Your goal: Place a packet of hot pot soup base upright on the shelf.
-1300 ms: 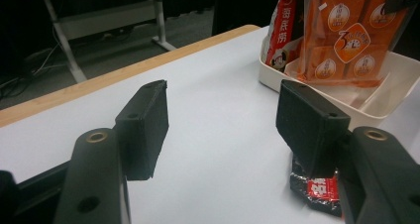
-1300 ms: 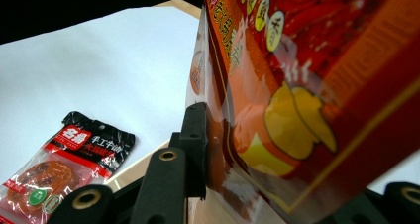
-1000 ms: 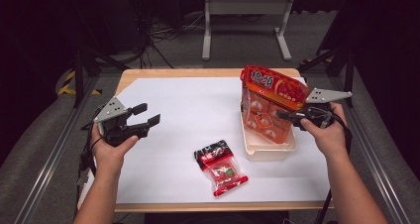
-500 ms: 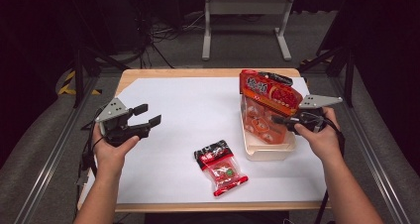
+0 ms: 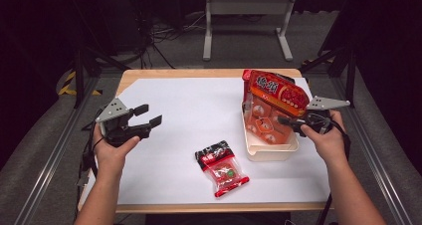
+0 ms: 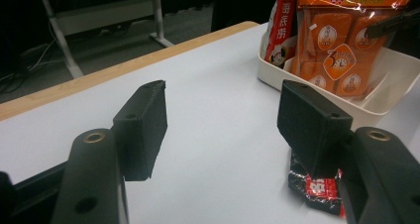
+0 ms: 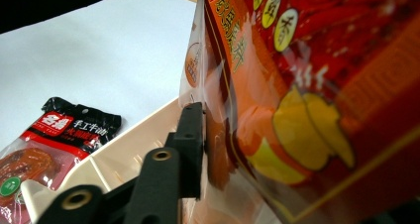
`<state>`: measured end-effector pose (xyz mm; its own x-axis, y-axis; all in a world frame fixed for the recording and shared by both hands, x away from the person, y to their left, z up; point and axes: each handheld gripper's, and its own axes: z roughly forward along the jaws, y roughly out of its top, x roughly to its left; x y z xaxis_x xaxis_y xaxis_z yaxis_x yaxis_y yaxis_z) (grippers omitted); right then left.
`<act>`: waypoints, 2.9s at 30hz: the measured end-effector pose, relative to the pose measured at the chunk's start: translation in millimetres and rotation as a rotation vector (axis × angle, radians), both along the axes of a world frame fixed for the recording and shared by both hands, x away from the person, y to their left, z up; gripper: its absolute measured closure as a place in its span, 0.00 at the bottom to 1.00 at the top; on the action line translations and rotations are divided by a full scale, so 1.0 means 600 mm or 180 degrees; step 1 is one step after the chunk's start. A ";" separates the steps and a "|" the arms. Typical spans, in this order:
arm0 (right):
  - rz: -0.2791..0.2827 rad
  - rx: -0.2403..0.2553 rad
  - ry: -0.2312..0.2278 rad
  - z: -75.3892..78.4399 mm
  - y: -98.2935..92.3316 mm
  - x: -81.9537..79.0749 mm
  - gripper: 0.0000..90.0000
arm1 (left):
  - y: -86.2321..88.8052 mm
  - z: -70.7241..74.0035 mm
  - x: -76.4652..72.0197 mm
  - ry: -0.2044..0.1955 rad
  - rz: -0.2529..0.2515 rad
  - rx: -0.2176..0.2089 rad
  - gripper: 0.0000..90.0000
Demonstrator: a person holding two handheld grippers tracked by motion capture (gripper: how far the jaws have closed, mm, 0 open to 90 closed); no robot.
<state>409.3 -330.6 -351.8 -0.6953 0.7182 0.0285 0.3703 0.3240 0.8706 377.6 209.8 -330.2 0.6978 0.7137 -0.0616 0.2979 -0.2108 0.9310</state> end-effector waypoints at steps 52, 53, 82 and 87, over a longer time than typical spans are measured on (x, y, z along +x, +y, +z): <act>-0.0014 -0.0299 -0.0395 0.067 -0.009 -0.144 0.32 | -0.061 -0.023 0.012 0.0315 -0.0292 0.0228 0.39; 0.0042 -0.0262 -0.0410 0.068 -0.004 -0.145 0.32 | -0.063 -0.024 0.012 0.0333 -0.0302 0.0230 0.39; 0.0267 -0.0294 -0.0472 0.053 0.036 -0.140 0.29 | -0.150 -0.115 0.024 0.1046 -0.0707 0.0365 0.53; 0.0278 -0.0304 -0.0469 0.052 0.039 -0.140 0.29 | -0.157 -0.128 0.027 0.1167 -0.0770 0.0392 0.54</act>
<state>325.4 -307.4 -320.7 -0.7468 0.6494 -0.1436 0.2080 0.4330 0.8771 393.8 115.9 -407.1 0.7932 0.5504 -0.2605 0.5317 -0.4174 0.7369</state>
